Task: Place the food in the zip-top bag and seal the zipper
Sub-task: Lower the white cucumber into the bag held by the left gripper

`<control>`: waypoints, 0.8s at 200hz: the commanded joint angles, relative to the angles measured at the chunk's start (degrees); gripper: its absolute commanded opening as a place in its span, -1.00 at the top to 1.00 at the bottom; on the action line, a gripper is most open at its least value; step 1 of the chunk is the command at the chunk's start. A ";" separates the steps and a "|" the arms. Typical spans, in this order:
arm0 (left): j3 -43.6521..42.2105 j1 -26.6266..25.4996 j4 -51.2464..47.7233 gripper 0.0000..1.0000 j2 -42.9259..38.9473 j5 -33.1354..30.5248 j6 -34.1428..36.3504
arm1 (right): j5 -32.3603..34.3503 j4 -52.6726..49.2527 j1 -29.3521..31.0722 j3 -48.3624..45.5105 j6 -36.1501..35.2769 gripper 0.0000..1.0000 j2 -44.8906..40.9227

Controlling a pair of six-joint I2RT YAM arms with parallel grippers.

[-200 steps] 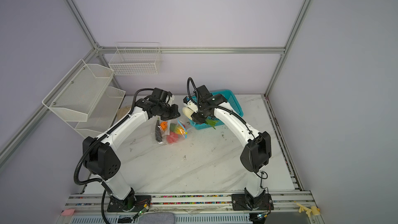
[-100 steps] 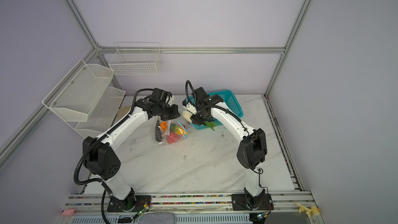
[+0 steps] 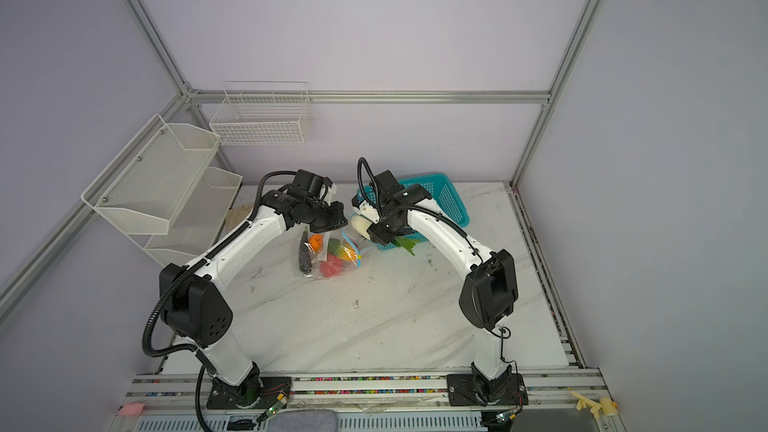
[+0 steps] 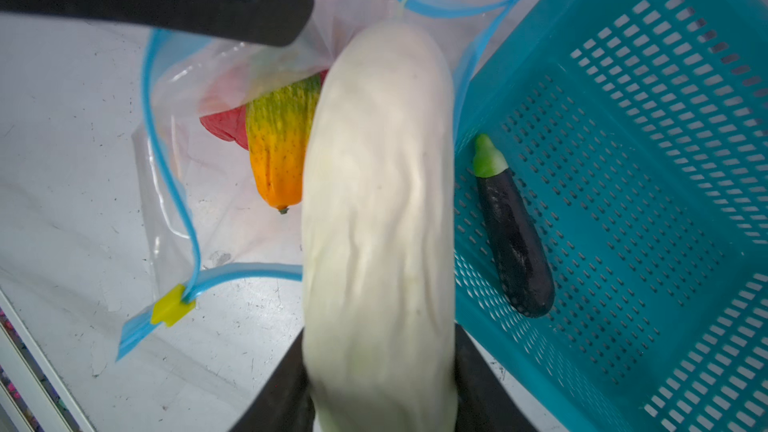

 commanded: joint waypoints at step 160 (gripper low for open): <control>2.35 0.23 1.70 1.00 -4.35 1.07 0.19 | -1.49 -5.41 2.20 10.99 -1.01 0.06 8.41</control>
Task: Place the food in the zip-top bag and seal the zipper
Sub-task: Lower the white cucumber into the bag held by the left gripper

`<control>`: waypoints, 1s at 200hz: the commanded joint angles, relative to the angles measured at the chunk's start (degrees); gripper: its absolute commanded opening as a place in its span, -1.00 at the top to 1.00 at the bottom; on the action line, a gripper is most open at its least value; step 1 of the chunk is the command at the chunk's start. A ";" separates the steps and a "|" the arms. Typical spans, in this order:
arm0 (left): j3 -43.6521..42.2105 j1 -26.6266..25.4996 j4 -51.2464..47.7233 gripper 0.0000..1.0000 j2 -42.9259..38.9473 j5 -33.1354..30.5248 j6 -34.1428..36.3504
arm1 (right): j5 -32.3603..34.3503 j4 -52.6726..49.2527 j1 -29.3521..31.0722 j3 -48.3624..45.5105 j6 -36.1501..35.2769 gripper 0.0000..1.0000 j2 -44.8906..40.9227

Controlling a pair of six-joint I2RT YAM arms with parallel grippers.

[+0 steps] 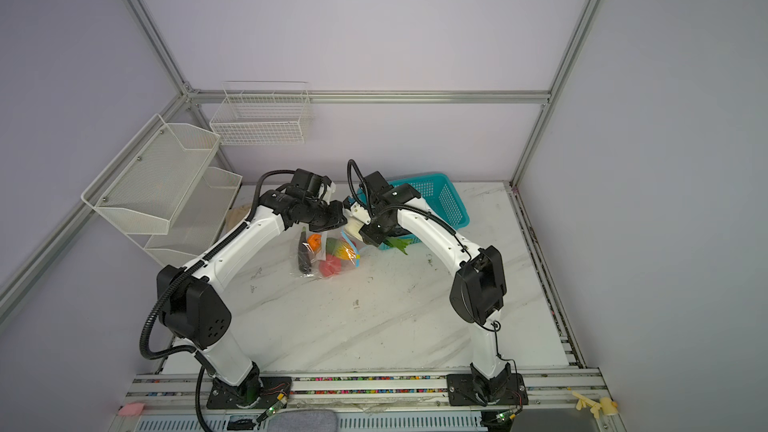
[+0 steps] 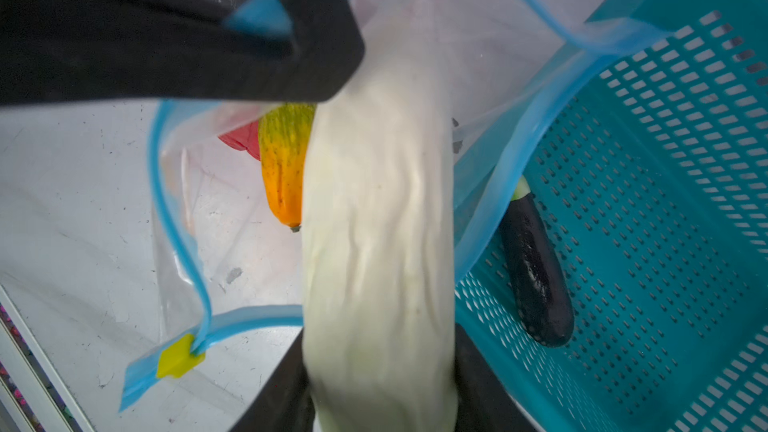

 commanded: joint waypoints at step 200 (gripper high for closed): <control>0.63 0.20 2.54 1.00 -4.41 1.47 -0.05 | -4.89 -7.01 0.55 20.57 -4.41 -0.25 15.32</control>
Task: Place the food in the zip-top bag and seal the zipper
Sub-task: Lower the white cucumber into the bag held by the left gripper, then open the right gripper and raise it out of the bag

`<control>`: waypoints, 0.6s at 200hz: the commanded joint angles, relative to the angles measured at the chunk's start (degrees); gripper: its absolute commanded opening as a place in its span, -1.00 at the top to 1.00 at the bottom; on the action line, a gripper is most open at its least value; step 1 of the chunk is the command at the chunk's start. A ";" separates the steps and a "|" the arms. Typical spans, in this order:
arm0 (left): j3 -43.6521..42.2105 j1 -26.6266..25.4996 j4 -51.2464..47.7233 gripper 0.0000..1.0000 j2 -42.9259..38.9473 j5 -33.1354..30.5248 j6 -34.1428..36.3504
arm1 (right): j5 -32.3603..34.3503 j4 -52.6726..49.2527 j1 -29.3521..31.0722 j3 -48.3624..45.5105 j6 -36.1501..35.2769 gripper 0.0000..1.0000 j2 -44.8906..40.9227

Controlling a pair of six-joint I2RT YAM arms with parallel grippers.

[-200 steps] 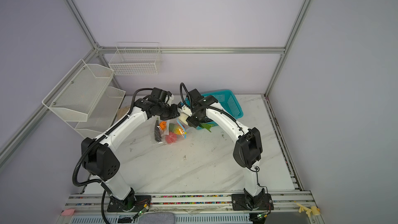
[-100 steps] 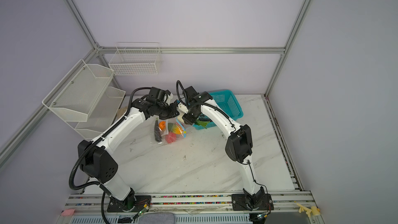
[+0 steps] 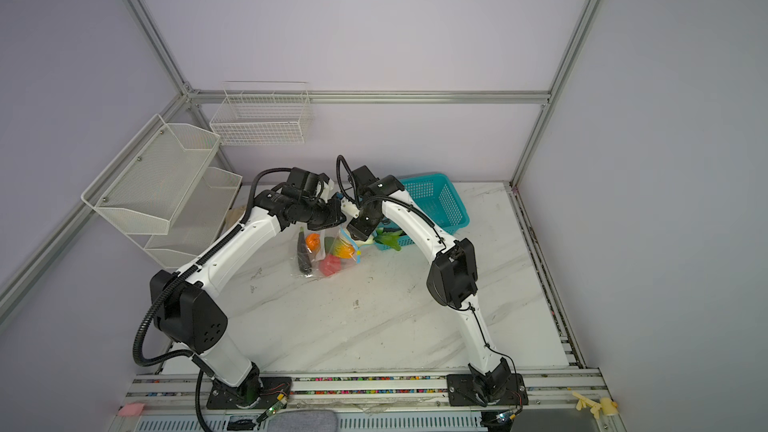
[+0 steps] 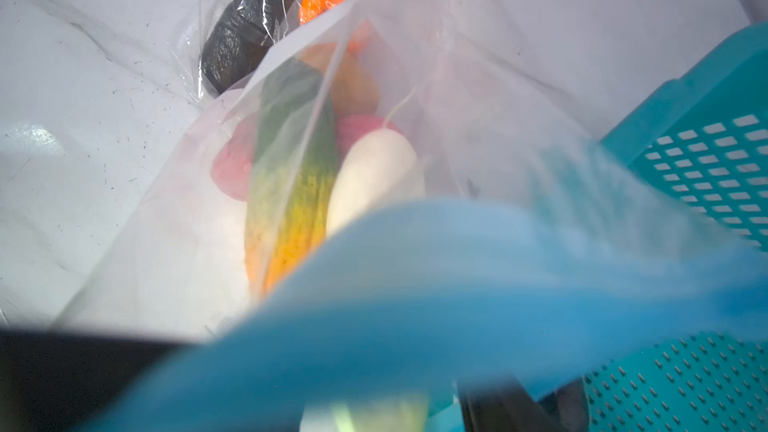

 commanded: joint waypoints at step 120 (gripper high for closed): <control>-0.20 1.29 2.83 1.00 -3.58 1.05 0.10 | 2.31 21.62 -5.78 -14.27 8.66 -0.33 -17.13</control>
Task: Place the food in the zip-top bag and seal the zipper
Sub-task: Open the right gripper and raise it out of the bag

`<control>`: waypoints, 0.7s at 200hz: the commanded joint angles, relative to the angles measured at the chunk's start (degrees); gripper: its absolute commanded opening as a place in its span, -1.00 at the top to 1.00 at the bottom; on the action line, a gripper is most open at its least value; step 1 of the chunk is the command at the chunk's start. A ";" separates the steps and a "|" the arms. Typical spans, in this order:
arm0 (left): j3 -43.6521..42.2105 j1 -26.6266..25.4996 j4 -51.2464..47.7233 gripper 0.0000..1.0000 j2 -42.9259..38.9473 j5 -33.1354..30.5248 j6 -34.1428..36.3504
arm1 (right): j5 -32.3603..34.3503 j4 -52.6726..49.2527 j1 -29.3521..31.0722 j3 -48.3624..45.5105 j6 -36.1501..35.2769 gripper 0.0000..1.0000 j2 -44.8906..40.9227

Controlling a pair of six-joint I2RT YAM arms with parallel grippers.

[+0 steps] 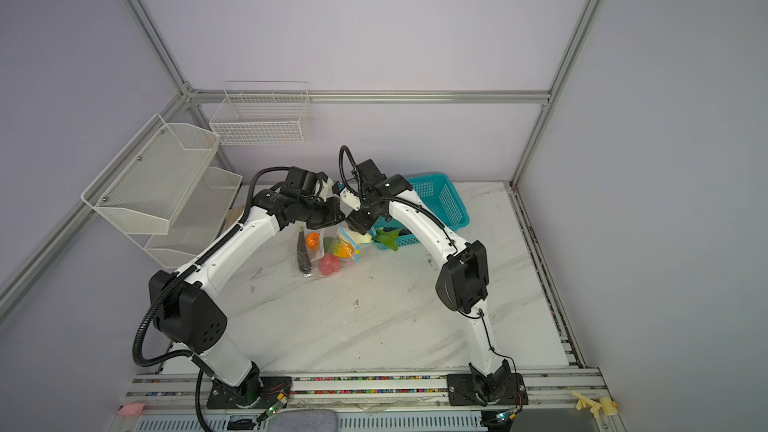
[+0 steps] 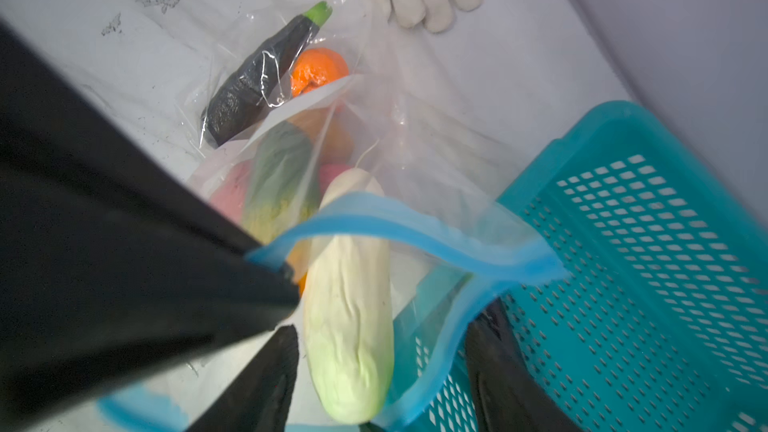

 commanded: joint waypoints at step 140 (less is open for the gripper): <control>-1.23 4.13 4.10 1.00 -6.68 4.04 -2.09 | -22.95 12.46 -14.02 -12.49 18.14 -0.33 -5.38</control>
